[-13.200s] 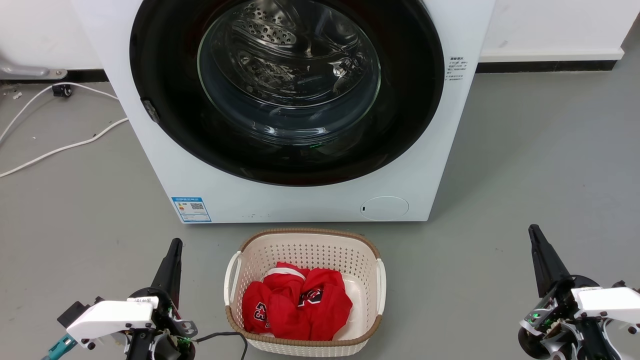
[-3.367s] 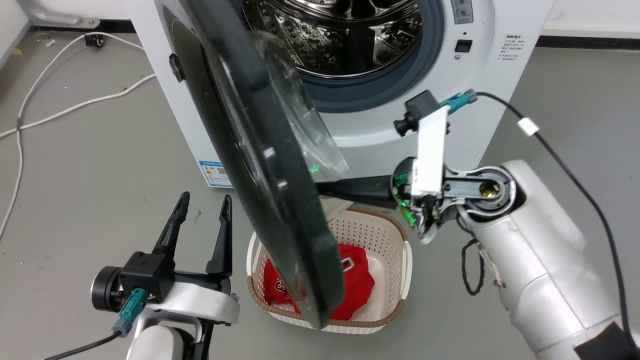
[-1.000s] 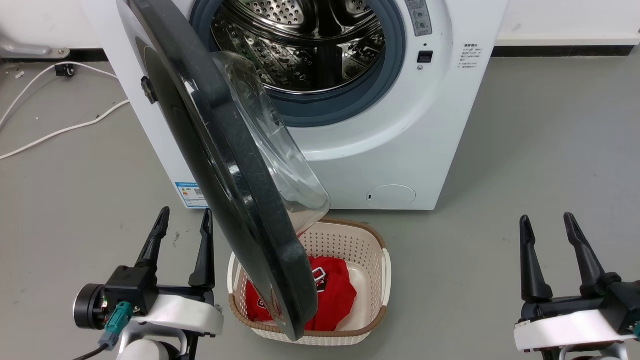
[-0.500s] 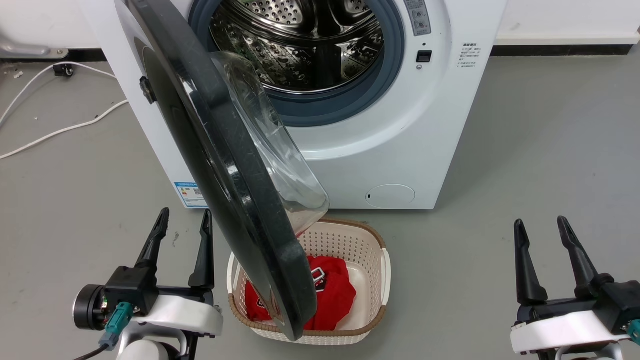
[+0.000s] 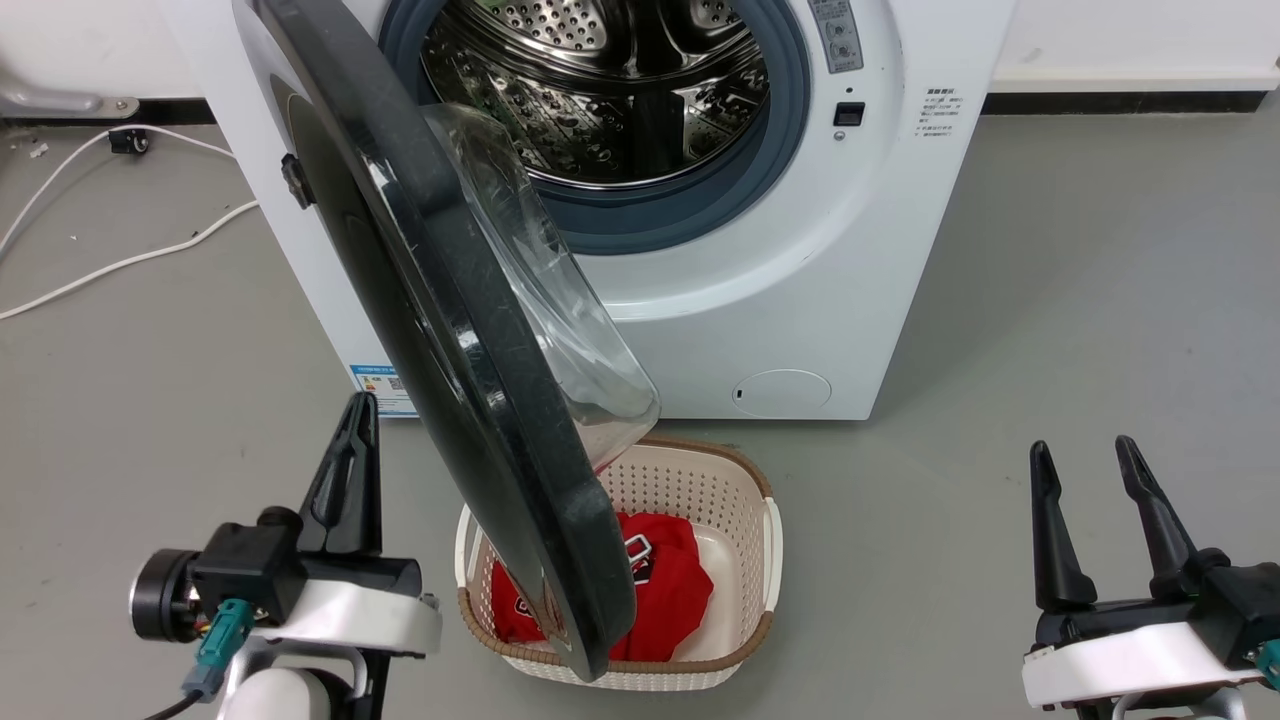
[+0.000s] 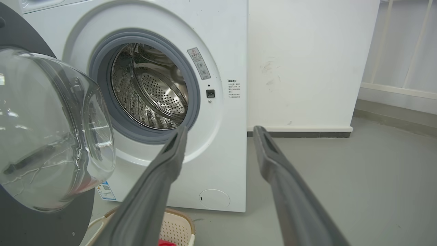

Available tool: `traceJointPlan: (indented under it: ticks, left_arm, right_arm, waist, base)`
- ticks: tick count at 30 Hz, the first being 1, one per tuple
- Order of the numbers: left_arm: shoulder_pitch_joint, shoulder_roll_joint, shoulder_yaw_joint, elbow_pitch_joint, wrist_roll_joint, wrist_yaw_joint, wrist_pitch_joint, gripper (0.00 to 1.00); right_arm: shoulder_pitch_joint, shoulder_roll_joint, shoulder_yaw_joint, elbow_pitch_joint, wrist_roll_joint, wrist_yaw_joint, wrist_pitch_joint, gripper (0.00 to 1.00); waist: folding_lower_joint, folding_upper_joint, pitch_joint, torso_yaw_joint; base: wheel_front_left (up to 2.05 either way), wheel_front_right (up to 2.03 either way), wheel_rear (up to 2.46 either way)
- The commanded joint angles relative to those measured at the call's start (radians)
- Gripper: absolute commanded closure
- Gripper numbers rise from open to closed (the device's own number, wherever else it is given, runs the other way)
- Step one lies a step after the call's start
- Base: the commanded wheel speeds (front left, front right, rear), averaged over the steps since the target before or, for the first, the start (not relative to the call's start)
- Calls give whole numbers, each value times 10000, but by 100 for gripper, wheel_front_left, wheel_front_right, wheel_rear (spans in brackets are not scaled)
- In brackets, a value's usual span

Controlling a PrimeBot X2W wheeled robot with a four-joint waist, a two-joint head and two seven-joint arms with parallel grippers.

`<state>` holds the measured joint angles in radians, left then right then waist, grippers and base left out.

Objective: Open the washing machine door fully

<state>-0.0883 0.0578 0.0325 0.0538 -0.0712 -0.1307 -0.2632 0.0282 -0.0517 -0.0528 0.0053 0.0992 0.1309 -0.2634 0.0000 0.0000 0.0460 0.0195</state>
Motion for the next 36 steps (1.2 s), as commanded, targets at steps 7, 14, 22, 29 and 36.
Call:
traceJointPlan:
  ticks: [7,14,22,29,36]
  left_arm:
    - [-473,-20,146,-1335,182,107,-21,100]
    - [-1026,26,187,-3254,477,121,-21,100]
    - [-1537,213,-72,-5508,739,97,-12,100]
    - [-977,256,-1416,-5900,460,34,-13,100]
    - [-139,492,-2992,-5214,140,5,-13,100]
  right_arm:
    - [-52,26,-54,73,94,-3,-17,0]
    - [-86,24,-76,111,154,-3,-17,0]
    - [-130,25,-99,144,241,-3,-17,0]
    - [-154,25,-69,238,355,-3,-17,0]
    - [-77,25,-25,307,445,-3,-17,0]
  waist:
    - [0,0,29,92]
    - [0,0,55,131]
    - [0,0,122,120]
    - [0,0,115,53]
    - [0,0,49,-4]
  base:
    - [0,0,0]
    - [0,0,0]
    - [0,0,0]
    - [0,0,0]
    - [0,0,0]
